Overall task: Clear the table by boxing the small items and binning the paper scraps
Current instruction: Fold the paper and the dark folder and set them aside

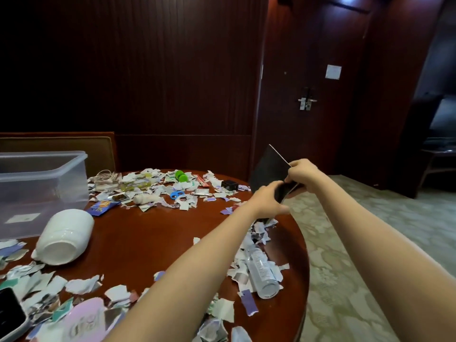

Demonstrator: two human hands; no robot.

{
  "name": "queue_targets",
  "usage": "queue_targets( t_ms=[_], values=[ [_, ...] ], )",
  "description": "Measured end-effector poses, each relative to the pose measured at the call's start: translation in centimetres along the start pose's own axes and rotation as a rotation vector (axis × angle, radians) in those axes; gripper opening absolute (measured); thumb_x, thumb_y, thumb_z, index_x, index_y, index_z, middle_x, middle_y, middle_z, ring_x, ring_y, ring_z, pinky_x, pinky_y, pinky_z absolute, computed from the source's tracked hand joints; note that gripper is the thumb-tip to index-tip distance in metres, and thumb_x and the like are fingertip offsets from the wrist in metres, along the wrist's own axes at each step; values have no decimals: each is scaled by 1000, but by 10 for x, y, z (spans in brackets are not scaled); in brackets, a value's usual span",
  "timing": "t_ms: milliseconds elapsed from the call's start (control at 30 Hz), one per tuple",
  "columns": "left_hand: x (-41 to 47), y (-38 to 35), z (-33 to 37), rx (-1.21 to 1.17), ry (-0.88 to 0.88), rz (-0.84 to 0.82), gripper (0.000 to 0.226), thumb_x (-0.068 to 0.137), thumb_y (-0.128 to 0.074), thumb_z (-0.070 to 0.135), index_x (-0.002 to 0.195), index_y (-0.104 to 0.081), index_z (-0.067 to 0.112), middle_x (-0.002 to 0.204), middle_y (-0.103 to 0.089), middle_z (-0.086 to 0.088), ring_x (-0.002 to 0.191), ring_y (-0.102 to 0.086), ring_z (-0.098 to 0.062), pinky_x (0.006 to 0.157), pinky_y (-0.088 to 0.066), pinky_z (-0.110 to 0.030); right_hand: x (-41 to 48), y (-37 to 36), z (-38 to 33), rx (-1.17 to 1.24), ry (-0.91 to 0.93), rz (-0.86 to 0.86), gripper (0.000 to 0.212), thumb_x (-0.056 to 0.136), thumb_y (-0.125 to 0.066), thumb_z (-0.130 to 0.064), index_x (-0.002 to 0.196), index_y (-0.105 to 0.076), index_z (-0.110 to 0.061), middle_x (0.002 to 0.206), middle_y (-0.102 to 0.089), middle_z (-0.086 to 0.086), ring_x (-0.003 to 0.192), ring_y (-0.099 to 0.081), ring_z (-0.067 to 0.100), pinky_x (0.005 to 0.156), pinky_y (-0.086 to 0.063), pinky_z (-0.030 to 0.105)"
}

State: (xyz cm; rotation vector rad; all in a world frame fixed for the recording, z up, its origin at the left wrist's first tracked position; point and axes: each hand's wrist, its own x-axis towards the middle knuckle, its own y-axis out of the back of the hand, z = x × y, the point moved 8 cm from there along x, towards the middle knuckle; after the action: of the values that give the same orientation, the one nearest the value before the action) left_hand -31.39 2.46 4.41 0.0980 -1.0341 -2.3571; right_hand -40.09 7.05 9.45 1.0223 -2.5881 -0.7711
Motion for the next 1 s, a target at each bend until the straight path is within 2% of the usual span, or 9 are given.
queue_targets(
  t_ms=[67, 133, 300, 433, 533, 633, 867, 933, 1000],
  values=[
    [12, -12, 5, -31, -6, 41, 81, 79, -72, 20, 146, -27, 18, 138, -46, -12, 126, -45, -29, 99, -40, -34, 1, 14, -6, -199, 55, 141, 23, 85, -47, 4, 100, -63, -3, 101, -61, 21, 88, -66, 40, 80, -55, 50],
    [20, -22, 8, -31, -13, 78, 78, 81, -70, 18, 146, -28, 16, 137, -49, -11, 124, -48, -29, 96, -40, -34, 1, 17, -7, -329, 99, 225, 29, 85, -49, -1, 111, -62, -1, 108, -63, 20, 94, -66, 38, 83, -56, 46],
    [31, -49, -3, -65, 16, 70, 54, 88, -56, 7, 138, -38, 13, 128, -56, -14, 118, -52, -31, 92, -41, -30, 10, 12, 13, -394, 113, 286, 27, 84, -55, -1, 108, -66, -4, 107, -66, 18, 97, -65, 33, 83, -56, 42],
    [36, -47, -18, -57, 55, 72, 59, 88, -56, 5, 142, -32, 10, 131, -53, -16, 121, -50, -33, 96, -41, -36, 15, -4, 22, -339, 147, 249, 39, 83, -53, 2, 119, -64, -10, 116, -63, 17, 103, -63, 34, 85, -55, 43],
    [36, -45, -29, 11, 84, 77, 61, 87, -57, 6, 141, -28, 5, 132, -47, -19, 121, -48, -35, 97, -42, -39, 15, -19, 21, -330, 190, 216, 41, 82, -50, 2, 115, -68, -14, 110, -66, 17, 100, -63, 35, 84, -55, 43],
    [36, -37, -34, 32, 98, 101, 62, 85, -59, 6, 138, -28, 0, 134, -40, -21, 122, -45, -36, 98, -43, -42, 16, -32, 12, -367, 234, 179, 39, 82, -54, -2, 114, -69, -17, 109, -67, 15, 101, -62, 31, 82, -53, 36],
    [26, -11, -56, 52, 210, 105, 66, 83, -61, 8, 138, -25, 1, 136, -39, -21, 124, -44, -36, 100, -43, -43, 9, -59, -7, -304, 297, 113, 32, 80, -60, -7, 108, -71, -15, 103, -70, 13, 102, -62, 29, 76, -49, 30],
    [20, -5, -61, 83, 243, 95, 67, 86, -58, 10, 141, -21, 1, 139, -33, -21, 127, -40, -37, 101, -41, -42, 7, -66, -10, -279, 301, 99, 32, 79, -58, -5, 105, -73, -15, 98, -71, 13, 98, -62, 27, 69, -42, 24],
    [14, 0, -67, 120, 288, 79, 72, 89, -53, 12, 146, -11, 4, 144, -24, -21, 134, -32, -38, 108, -34, -43, 7, -72, -8, -219, 296, 74, 34, 78, -56, -2, 104, -73, -15, 96, -71, 13, 94, -64, 27, 67, -43, 25]
  ],
)
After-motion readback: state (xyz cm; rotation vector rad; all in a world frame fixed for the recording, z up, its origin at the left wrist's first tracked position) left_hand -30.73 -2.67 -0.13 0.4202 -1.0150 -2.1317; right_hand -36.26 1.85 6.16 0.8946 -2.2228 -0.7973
